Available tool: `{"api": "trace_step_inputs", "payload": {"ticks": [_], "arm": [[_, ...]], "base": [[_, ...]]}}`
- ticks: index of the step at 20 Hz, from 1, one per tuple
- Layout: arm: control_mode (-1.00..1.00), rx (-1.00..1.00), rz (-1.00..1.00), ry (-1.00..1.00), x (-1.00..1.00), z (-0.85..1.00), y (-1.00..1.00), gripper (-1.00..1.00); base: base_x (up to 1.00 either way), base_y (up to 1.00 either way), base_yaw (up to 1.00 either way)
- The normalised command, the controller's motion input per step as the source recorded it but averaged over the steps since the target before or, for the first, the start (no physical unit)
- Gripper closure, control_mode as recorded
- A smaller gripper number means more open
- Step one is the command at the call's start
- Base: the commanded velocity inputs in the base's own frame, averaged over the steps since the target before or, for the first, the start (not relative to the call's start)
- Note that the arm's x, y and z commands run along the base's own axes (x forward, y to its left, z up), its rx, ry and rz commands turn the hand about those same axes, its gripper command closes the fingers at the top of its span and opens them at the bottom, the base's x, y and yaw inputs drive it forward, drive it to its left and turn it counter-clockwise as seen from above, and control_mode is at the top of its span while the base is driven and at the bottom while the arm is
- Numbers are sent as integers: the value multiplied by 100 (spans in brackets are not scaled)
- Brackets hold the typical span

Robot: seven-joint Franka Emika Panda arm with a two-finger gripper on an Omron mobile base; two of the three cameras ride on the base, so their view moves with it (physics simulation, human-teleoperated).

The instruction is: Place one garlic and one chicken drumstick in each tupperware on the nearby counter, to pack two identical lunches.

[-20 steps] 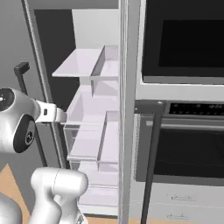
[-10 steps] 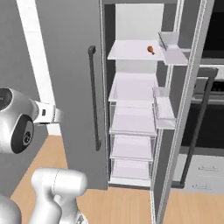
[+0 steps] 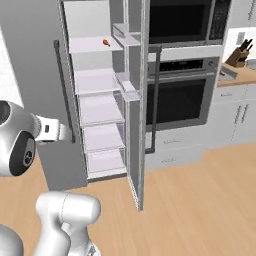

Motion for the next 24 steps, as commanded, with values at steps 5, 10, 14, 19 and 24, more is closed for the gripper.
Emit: {"api": "trace_step_inputs", "payload": {"ticks": [5,10,14,19,24], "arm": [[100,0,0,0,0,0,0,100],[100,0,0,0,0,0,0,100],[100,0,0,0,0,0,0,100],[100,0,0,0,0,0,0,100],[100,0,0,0,0,0,0,100]], "base": [[-37,-61,-71],[86,-58,-30],[100,-20,-3],[100,-39,-5],[100,-56,-13]]}}
